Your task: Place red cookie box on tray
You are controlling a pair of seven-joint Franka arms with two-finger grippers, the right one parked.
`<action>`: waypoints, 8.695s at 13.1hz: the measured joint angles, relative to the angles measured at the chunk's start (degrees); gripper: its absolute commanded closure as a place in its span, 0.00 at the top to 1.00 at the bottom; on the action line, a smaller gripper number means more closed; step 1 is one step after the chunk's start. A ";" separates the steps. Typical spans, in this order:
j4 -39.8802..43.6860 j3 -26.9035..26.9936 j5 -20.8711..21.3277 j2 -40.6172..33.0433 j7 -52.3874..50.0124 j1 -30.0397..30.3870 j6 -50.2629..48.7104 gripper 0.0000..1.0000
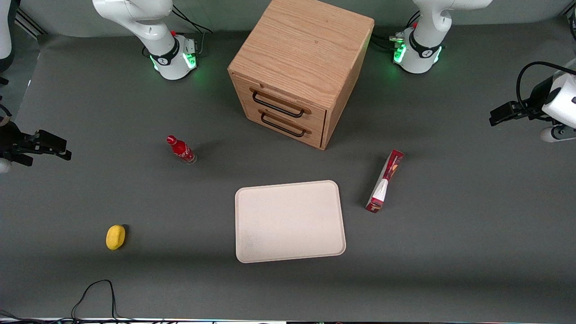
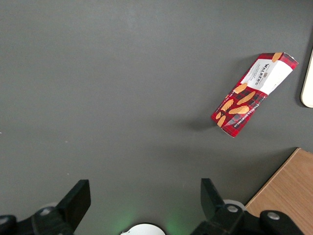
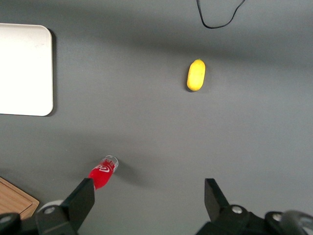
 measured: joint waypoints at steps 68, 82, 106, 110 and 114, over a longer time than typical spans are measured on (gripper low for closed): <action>21.74 -16.43 -4.67 13.02 7.62 6.09 -5.12 0.00; 38.09 -18.10 -0.25 47.08 -24.56 -15.59 17.00 0.00; 38.40 -17.49 6.79 48.73 -30.70 -17.04 20.02 1.00; 24.41 -17.41 5.05 29.95 -22.44 -10.53 13.58 1.00; 4.90 -16.90 4.04 9.89 -14.24 -1.71 10.21 1.00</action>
